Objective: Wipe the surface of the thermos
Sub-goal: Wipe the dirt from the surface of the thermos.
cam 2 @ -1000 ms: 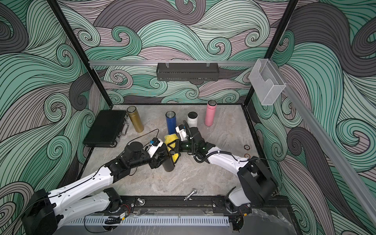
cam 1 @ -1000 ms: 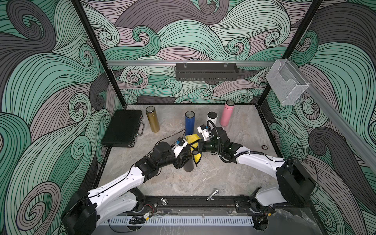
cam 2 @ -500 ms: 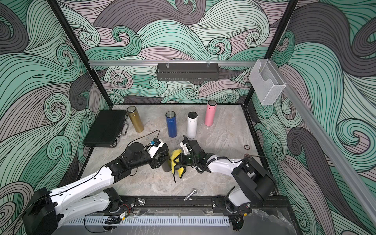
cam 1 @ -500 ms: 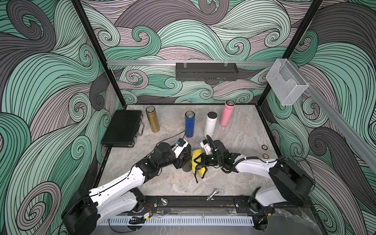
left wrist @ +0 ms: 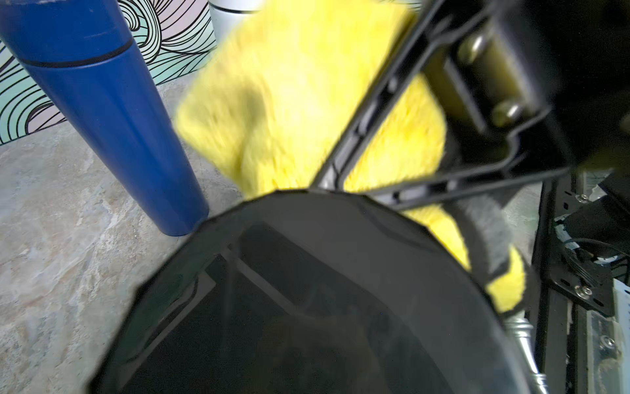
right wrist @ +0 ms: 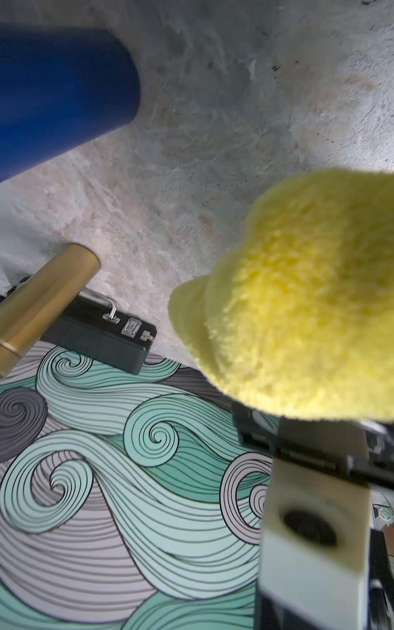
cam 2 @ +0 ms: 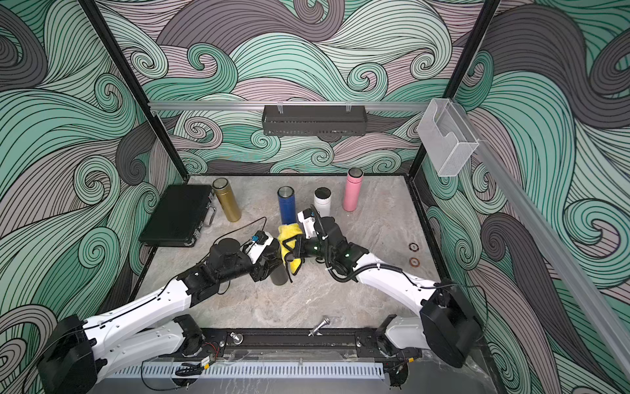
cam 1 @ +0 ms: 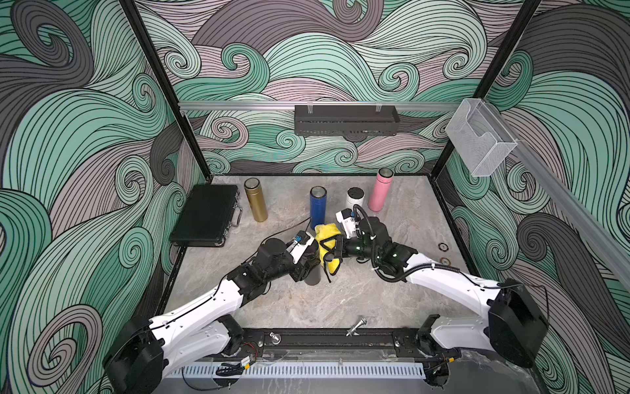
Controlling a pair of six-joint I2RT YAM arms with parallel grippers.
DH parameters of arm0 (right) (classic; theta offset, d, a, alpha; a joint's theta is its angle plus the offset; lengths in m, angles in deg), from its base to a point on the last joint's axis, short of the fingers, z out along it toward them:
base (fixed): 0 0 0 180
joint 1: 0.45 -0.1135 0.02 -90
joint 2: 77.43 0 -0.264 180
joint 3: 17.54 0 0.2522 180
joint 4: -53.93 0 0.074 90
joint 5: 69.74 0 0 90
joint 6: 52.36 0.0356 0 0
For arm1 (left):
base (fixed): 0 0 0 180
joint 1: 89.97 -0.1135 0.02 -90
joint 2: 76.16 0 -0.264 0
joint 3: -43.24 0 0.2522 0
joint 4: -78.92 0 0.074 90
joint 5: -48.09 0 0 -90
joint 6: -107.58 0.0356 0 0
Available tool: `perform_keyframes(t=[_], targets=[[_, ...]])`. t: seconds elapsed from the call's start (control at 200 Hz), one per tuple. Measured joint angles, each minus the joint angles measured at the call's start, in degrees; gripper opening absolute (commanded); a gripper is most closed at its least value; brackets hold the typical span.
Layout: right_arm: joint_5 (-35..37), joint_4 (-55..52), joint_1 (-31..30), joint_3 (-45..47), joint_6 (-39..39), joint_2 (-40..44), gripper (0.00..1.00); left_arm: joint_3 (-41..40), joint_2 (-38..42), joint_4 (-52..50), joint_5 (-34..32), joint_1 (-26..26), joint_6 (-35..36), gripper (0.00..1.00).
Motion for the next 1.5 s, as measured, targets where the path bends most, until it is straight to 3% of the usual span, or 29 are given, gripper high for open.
perform_keyframes(t=[0.205,0.41,0.695,0.806,1.186,1.501], targets=[[-0.11,4.42,-0.66,9.75,3.45,-6.25,0.0,0.0,-0.79,1.05,0.0,0.02,-0.04,0.0],[-0.28,6.12,-1.75,11.04,5.64,-7.17,0.0,0.02,-1.11,1.55,0.0,0.02,-0.09,0.0],[3.91,-8.61,-1.97,-3.13,-0.26,9.35,0.0,0.02,-1.42,1.99,-0.02,0.02,-0.11,0.0],[5.35,-10.56,-1.97,-8.35,-2.54,11.69,0.0,0.02,-1.44,2.03,-0.02,0.02,-0.13,0.0],[2.36,-7.3,-1.88,-12.04,-1.46,0.83,0.0,-0.28,-0.9,2.12,-1.42,0.0,-1.09,0.0],[-0.5,-1.11,-3.54,-12.26,1.84,-1.86,0.0,-0.31,-0.98,2.23,-2.97,0.0,-1.66,0.0]])
